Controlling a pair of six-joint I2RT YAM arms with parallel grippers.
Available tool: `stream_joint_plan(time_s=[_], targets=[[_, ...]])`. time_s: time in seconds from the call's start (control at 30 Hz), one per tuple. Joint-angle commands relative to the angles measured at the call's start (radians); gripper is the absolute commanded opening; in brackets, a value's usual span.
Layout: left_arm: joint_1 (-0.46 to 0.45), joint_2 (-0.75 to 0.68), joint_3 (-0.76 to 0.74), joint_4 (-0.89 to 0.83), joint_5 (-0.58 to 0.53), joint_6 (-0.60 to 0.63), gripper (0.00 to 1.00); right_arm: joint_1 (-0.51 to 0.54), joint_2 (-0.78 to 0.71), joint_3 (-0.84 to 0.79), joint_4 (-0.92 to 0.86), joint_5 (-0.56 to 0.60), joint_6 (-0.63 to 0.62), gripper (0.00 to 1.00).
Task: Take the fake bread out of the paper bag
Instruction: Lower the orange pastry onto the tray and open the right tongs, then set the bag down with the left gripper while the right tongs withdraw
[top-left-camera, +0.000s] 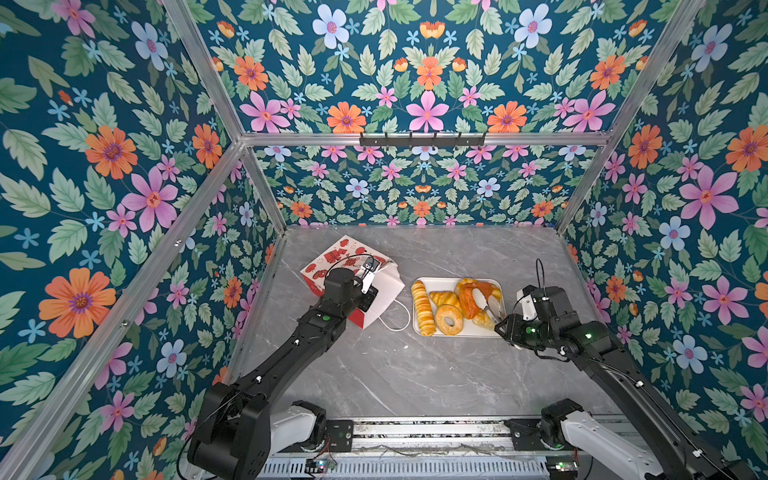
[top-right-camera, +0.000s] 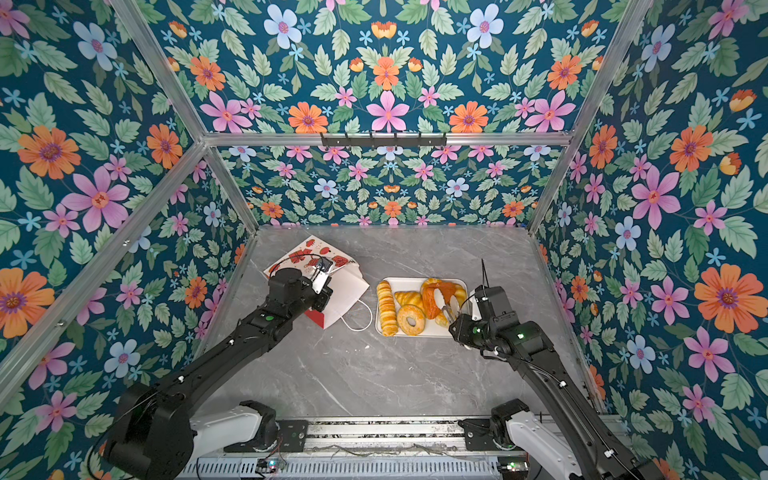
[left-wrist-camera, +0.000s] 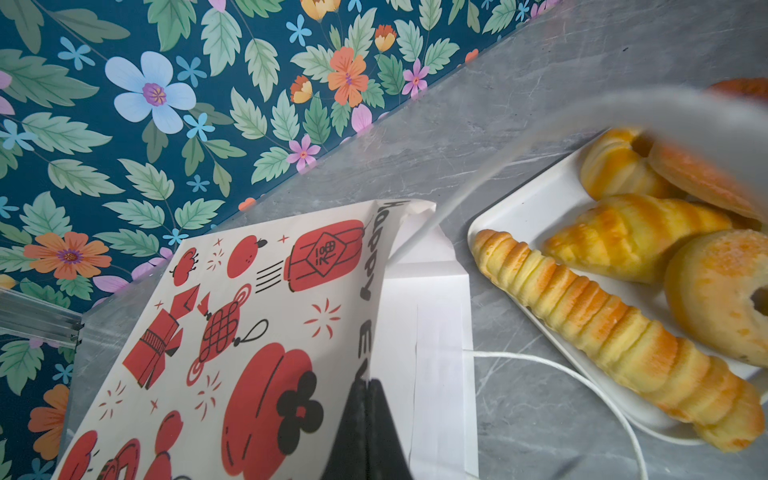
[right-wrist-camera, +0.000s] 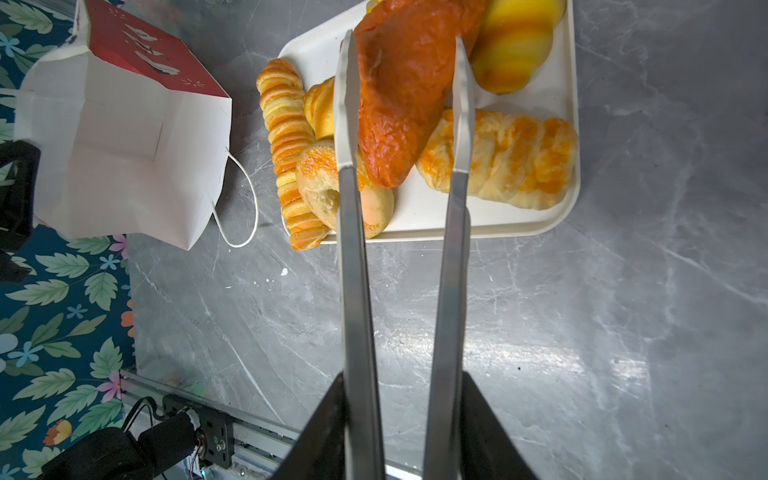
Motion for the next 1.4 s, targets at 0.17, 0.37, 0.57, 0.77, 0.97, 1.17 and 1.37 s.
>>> stream_joint_plan(time_s=[0.17, 0.37, 0.57, 0.77, 0.97, 1.17, 1.37], targets=[[0.001, -0.022, 0.019, 0.009, 0.006, 0.000, 0.00, 0.001, -0.079, 0.023, -0.020, 0.112, 0.013, 0.40], [0.001, -0.092, 0.094, -0.073, 0.028, 0.045, 0.00, 0.001, -0.131, 0.047, -0.064, 0.225, 0.005, 0.40], [0.002, -0.110, 0.206, -0.148, 0.043, -0.001, 0.00, 0.001, -0.124, 0.032, -0.055, 0.284, -0.013, 0.40], [0.001, -0.048, 0.352, -0.236, 0.015, -0.165, 0.00, -0.002, -0.068, 0.019, -0.047, 0.448, -0.068, 0.39], [0.002, 0.007, 0.478, -0.312, -0.007, -0.319, 0.00, -0.163, 0.028, -0.026, 0.037, 0.391, -0.117, 0.38], [0.001, 0.033, 0.544, -0.338, 0.024, -0.453, 0.00, -0.338, 0.191, -0.043, 0.158, 0.301, -0.157, 0.38], [0.001, 0.023, 0.525, -0.297, 0.056, -0.509, 0.00, -0.431, 0.387, -0.044, 0.256, 0.254, -0.146, 0.37]])
